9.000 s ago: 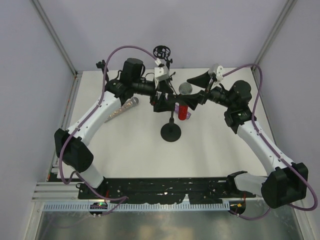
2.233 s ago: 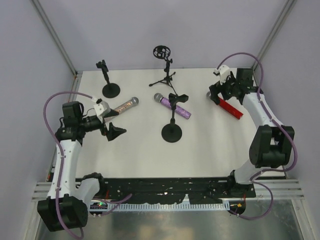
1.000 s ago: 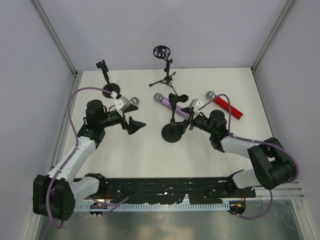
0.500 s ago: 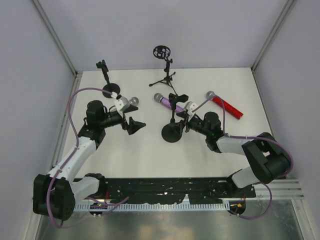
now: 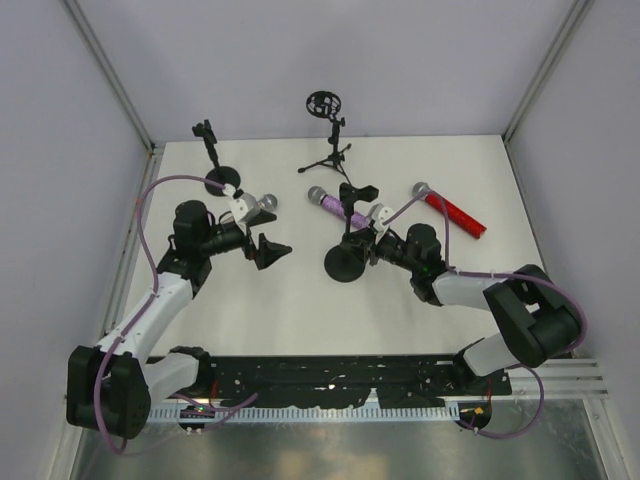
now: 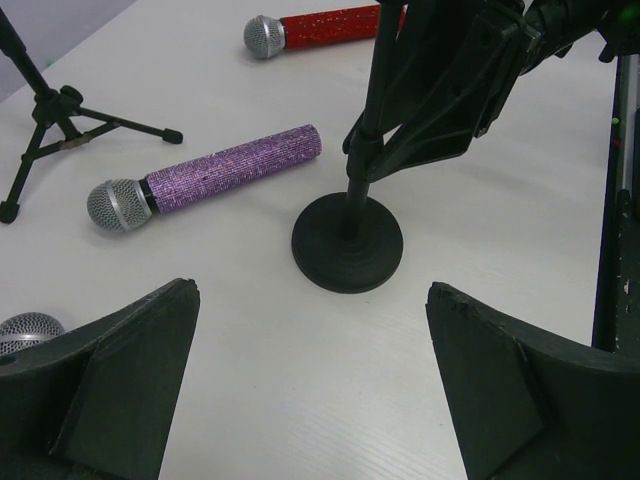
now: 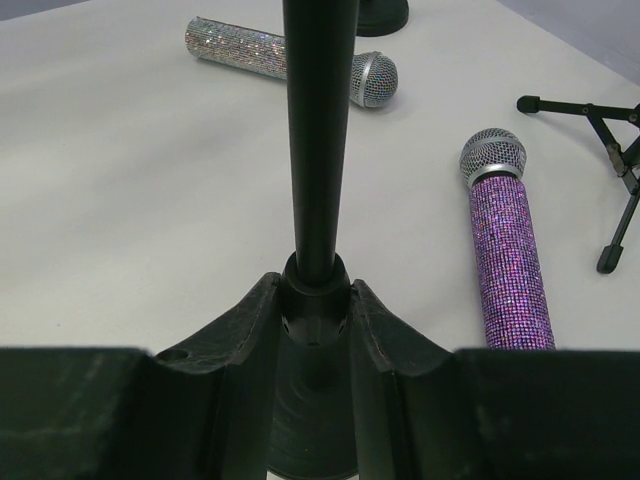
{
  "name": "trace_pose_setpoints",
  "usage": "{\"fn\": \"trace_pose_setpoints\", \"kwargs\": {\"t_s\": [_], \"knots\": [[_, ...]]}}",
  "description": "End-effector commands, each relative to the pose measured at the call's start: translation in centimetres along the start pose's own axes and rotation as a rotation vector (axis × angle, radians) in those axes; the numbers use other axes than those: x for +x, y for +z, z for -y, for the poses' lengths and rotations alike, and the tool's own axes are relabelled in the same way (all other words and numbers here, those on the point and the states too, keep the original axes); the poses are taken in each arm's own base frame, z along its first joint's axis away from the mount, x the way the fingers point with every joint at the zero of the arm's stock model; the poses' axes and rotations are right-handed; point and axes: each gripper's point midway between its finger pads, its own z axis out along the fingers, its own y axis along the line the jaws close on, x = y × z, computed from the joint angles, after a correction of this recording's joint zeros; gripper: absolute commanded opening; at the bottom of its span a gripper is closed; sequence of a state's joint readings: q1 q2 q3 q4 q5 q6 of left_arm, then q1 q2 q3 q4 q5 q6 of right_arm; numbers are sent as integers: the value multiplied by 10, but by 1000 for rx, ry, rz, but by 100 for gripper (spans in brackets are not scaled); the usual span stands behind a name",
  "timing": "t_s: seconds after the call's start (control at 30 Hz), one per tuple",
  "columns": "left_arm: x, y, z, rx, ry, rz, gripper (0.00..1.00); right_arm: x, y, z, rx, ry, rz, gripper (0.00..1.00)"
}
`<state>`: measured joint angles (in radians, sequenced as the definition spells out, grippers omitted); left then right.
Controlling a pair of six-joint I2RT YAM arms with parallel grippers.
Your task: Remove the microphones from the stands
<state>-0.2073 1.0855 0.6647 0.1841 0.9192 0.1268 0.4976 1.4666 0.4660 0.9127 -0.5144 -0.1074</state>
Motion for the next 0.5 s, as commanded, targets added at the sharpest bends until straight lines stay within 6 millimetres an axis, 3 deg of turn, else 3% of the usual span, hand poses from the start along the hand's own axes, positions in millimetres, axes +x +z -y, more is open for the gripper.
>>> {"fn": "trace_pose_setpoints", "kwargs": {"t_s": [0.0,0.13,0.23,0.47], "knots": [[-7,2,-2,3,23,27,100,-29,5,2,-10,-48,71,8],[-6,2,-1,6,20,26,100,-43,4,-1,-25,-51,90,5],[-11,1,-1,5,28,34,100,-68,4,-3,-46,-43,116,6],[-55,-8,2,-2,158,46,100,-159,-2,-5,-70,-31,145,6]]}}
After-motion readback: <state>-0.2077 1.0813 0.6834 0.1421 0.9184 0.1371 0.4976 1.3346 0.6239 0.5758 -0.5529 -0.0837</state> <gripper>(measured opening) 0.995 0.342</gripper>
